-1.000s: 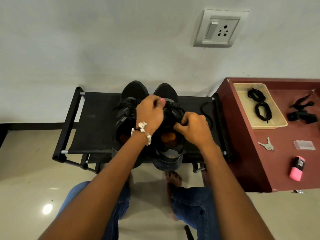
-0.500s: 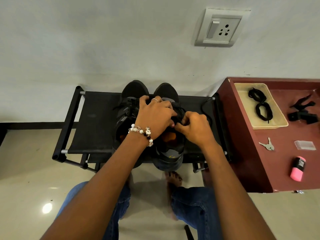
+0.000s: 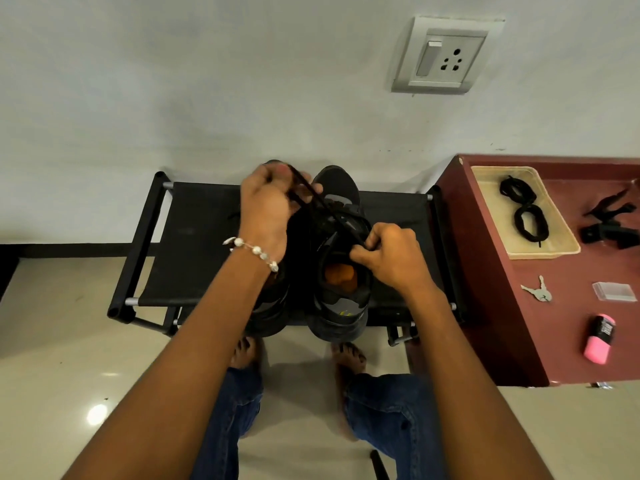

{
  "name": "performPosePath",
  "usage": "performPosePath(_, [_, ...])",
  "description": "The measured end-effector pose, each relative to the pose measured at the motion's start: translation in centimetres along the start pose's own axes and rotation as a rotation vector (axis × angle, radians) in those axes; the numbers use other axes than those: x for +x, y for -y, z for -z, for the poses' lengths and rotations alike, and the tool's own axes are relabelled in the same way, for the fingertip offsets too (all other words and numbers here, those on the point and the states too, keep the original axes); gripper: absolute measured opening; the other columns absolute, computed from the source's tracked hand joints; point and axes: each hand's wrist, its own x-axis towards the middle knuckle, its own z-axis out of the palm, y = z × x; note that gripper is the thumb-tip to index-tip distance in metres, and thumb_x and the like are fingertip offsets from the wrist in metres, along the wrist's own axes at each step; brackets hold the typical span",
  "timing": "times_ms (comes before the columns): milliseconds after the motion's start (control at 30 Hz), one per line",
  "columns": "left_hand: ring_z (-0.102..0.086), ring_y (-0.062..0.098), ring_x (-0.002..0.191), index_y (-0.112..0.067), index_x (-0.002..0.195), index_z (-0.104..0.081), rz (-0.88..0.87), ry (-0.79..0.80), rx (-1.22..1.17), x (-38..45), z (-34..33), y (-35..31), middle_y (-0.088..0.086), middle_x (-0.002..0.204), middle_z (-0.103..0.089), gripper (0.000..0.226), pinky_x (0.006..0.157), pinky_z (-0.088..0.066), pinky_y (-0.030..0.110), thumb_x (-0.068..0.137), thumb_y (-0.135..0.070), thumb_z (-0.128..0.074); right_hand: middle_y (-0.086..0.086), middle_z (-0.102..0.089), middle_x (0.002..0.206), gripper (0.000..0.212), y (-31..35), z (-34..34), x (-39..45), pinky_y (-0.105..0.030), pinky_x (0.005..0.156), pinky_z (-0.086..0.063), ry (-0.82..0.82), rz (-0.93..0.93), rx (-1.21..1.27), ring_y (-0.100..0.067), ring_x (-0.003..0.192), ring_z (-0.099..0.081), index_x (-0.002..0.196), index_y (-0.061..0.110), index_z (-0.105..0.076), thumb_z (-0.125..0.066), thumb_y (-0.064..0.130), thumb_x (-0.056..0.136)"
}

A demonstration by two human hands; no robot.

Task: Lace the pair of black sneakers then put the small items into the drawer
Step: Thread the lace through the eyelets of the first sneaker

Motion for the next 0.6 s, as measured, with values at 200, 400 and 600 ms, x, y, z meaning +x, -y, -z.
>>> performPosePath(200, [-0.042, 0.013, 0.052, -0.016, 0.094, -0.055, -0.143, 0.115, 0.019, -0.2, -0.1, 0.5, -0.002, 0.066, -0.049, 0.009, 0.055, -0.044, 0.03, 0.1, -0.013, -0.048, 0.0, -0.053, 0.059, 0.028, 0.0, 0.1, 0.1, -0.034, 0.058, -0.046, 0.005, -0.004, -0.003, -0.017, 0.058, -0.052, 0.068, 0.011, -0.052, -0.075, 0.027, 0.076])
performPosePath(400, [-0.048, 0.02, 0.102, -0.027, 0.109, -0.071, -0.654, 0.552, 1.426, -0.5, -0.1, 2.9, 0.002, 0.106, -0.049, 0.029, 0.092, -0.042, 0.035, 0.082, -0.035, -0.072, 0.0, -0.057, 0.065, 0.031, 0.1, 0.2, 0.0, -0.034, 0.057, -0.046, 0.012, 0.013, -0.024, -0.021, 0.064, -0.057, 0.072, 0.013, -0.054, -0.076, 0.034, 0.078])
performPosePath(600, [-0.054, 0.028, 0.096, -0.016, 0.086, -0.077, -0.93, 0.472, 1.642, -0.4, -0.3, 3.7, 0.007, 0.098, -0.059, 0.012, 0.078, -0.047, 0.038, 0.08, -0.026, -0.075, -0.001, -0.058, 0.067, 0.03, 0.2, 0.2, 0.0, -0.038, 0.06, -0.052, 0.023, -0.011, -0.023, -0.022, 0.065, -0.059, 0.069, 0.016, -0.052, -0.076, 0.031, 0.077])
